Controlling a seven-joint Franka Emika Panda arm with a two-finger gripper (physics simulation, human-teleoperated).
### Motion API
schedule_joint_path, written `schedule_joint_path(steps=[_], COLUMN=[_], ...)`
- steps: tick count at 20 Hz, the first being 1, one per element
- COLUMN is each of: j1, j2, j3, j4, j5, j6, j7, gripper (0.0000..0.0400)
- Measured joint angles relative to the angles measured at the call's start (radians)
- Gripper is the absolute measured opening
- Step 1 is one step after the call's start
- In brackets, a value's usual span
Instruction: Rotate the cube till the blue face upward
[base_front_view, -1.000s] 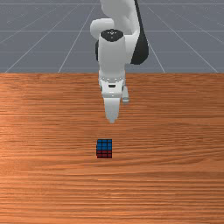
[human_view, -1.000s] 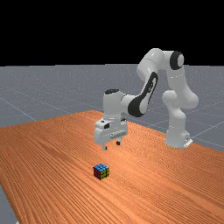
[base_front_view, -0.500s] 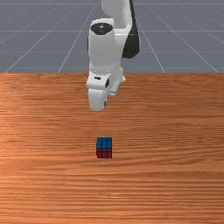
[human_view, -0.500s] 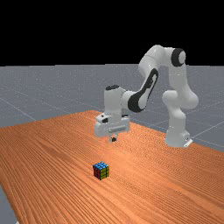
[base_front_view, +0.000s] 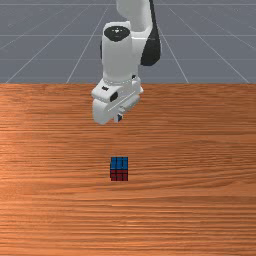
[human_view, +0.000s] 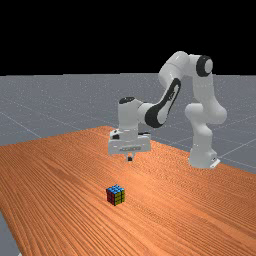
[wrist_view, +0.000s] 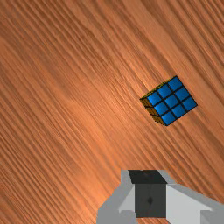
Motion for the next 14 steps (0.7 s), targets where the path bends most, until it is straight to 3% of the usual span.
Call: schedule_joint_path(steps=[14], j1=[0.051], j2=[0.074], j3=[-0.06], j4=[0.105], j5=[0.063], j6=[-0.102], j7=[0.502], gripper=[0.0])
